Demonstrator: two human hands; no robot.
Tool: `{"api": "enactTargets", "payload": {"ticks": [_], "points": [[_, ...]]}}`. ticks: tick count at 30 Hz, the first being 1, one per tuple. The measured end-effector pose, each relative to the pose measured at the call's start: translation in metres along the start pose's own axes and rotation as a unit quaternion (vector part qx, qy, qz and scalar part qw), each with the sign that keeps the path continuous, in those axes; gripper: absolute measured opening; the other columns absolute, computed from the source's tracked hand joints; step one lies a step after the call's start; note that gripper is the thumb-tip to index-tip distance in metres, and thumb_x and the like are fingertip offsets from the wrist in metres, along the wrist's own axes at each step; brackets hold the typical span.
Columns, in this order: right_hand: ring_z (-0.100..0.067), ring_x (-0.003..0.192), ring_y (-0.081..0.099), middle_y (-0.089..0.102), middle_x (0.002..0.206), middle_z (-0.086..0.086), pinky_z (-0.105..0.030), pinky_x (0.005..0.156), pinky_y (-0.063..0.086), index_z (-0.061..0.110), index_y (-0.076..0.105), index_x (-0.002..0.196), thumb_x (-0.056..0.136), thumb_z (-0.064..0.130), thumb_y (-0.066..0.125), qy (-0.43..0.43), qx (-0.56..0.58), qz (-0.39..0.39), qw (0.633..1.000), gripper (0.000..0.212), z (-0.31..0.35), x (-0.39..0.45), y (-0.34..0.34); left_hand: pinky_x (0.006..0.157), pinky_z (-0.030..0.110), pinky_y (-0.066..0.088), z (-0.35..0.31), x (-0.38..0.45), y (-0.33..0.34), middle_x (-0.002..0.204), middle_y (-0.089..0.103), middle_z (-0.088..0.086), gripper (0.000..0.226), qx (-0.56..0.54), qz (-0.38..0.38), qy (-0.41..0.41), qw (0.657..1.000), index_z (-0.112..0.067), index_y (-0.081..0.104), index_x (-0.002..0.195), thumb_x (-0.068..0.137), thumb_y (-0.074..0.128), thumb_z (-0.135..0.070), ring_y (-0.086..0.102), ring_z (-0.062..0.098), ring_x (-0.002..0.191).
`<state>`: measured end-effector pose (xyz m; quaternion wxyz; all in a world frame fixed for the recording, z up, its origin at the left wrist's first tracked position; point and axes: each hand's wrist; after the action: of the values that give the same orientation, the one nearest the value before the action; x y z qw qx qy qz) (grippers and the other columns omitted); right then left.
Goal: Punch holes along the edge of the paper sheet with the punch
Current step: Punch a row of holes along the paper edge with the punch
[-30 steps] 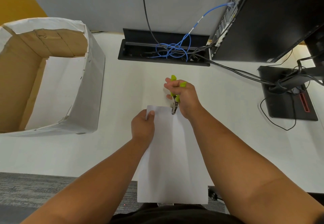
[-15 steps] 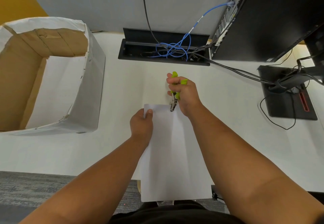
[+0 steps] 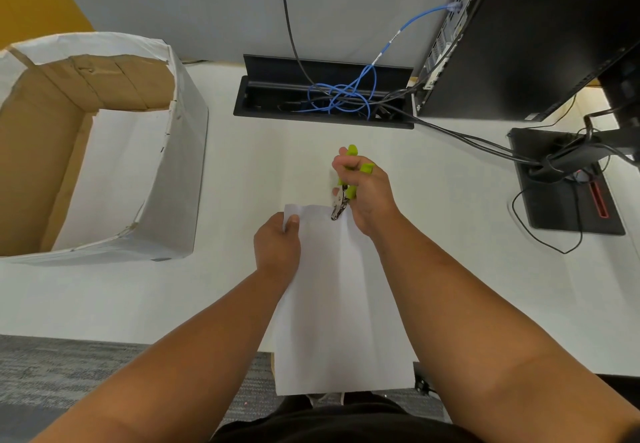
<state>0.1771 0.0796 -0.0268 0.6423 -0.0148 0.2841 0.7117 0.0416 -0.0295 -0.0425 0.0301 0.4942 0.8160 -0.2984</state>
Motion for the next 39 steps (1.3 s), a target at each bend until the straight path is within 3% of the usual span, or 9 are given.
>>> {"api": "enactTargets", "payload": {"ticks": [3,8,14,17,22,28,33,35,39], "points": [[-0.011,0.124,0.057,0.061,0.134,0.003,-0.046,0.110,0.040,0.009,0.074,0.099,0.081,-0.012,0.060,0.004,0.006,-0.010,1.000,0.031,0.001,0.001,-0.003,0.056,0.026,0.030,-0.003,-0.006,-0.002,0.059,0.035,-0.005,0.041,0.010,0.000,0.027,1.000,-0.019,0.033,0.061,0.098,0.049,-0.023,0.032,0.014,0.057],[-0.014,0.124,0.057,0.058,0.137,0.001,-0.039,0.099,0.046,0.006,0.071,0.099,0.079,-0.021,0.050,-0.005,-0.018,0.017,1.000,0.040,0.012,-0.007,0.000,0.057,0.020,0.036,-0.007,-0.010,-0.001,0.060,0.048,-0.011,0.037,0.019,0.006,0.075,0.997,-0.031,0.044,0.064,0.099,0.051,-0.023,0.044,0.006,0.057],[-0.012,0.133,0.048,0.055,0.143,0.000,-0.034,0.107,0.042,0.009,0.072,0.095,0.080,-0.020,0.052,-0.029,-0.083,0.051,0.995,0.038,0.007,-0.010,0.005,0.063,0.032,0.040,-0.004,-0.003,0.000,0.065,0.050,0.002,0.034,0.037,-0.001,0.017,0.999,-0.012,0.046,0.068,0.099,0.050,-0.026,0.045,0.019,0.063],[-0.010,0.134,0.047,0.054,0.144,0.001,-0.031,0.109,0.041,0.010,0.071,0.093,0.081,-0.019,0.051,-0.038,-0.080,0.056,0.994,0.037,0.004,-0.010,0.005,0.068,0.037,0.046,-0.004,-0.001,0.001,0.078,0.059,0.014,0.030,0.067,-0.004,0.009,0.998,-0.001,0.053,0.085,0.099,0.048,-0.027,0.052,0.027,0.070],[-0.005,0.124,0.054,0.052,0.146,-0.002,-0.021,0.102,0.042,0.010,0.068,0.090,0.082,-0.020,0.049,-0.049,-0.081,0.062,0.994,0.037,0.008,-0.014,0.007,0.068,0.033,0.046,-0.014,0.001,0.000,0.090,0.059,0.005,0.023,0.180,0.003,0.047,0.983,-0.007,0.046,0.117,0.102,0.044,-0.025,0.060,0.028,0.083],[-0.011,0.124,0.056,0.052,0.146,-0.001,-0.019,0.097,0.045,0.005,0.067,0.094,0.081,-0.022,0.046,-0.050,-0.098,0.070,0.991,0.037,0.008,-0.013,0.009,0.074,0.037,0.050,-0.018,0.006,0.002,0.132,0.044,0.005,0.062,0.319,0.040,0.128,0.938,-0.030,0.020,0.149,0.096,0.049,-0.016,0.061,0.027,0.094],[-0.016,0.129,0.054,0.052,0.146,-0.003,-0.027,0.107,0.042,0.005,0.067,0.094,0.082,-0.022,0.046,-0.051,-0.092,0.076,0.992,0.037,0.007,-0.011,0.007,0.108,0.053,0.023,-0.029,0.013,0.011,0.140,0.042,0.001,0.045,0.496,0.025,0.237,0.835,-0.029,0.052,0.131,0.087,0.053,-0.023,0.036,0.028,0.129],[-0.015,0.129,0.054,0.052,0.145,-0.002,-0.028,0.108,0.042,0.003,0.067,0.097,0.082,-0.022,0.047,-0.049,-0.094,0.076,0.991,0.035,0.007,-0.010,0.006,0.110,0.060,0.013,-0.033,0.014,0.019,0.128,0.053,-0.002,0.030,0.505,0.051,0.256,0.823,-0.028,0.058,0.122,0.094,0.047,-0.034,0.035,0.026,0.131],[-0.013,0.131,0.052,0.055,0.143,0.000,-0.034,0.112,0.039,0.004,0.069,0.097,0.082,-0.020,0.049,-0.043,-0.090,0.063,0.993,0.035,0.005,-0.008,0.006,0.110,0.062,0.014,-0.037,0.017,0.026,0.104,0.062,-0.004,0.029,0.489,0.069,0.235,0.837,-0.026,0.064,0.104,0.100,0.039,-0.040,0.049,0.025,0.114]]}}
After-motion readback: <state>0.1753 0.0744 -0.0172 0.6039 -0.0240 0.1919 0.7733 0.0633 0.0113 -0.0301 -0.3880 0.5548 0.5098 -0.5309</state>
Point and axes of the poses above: each hand's wrist, its own x-axis towards the middle knuckle, its own y-axis out of the palm, z = x × y
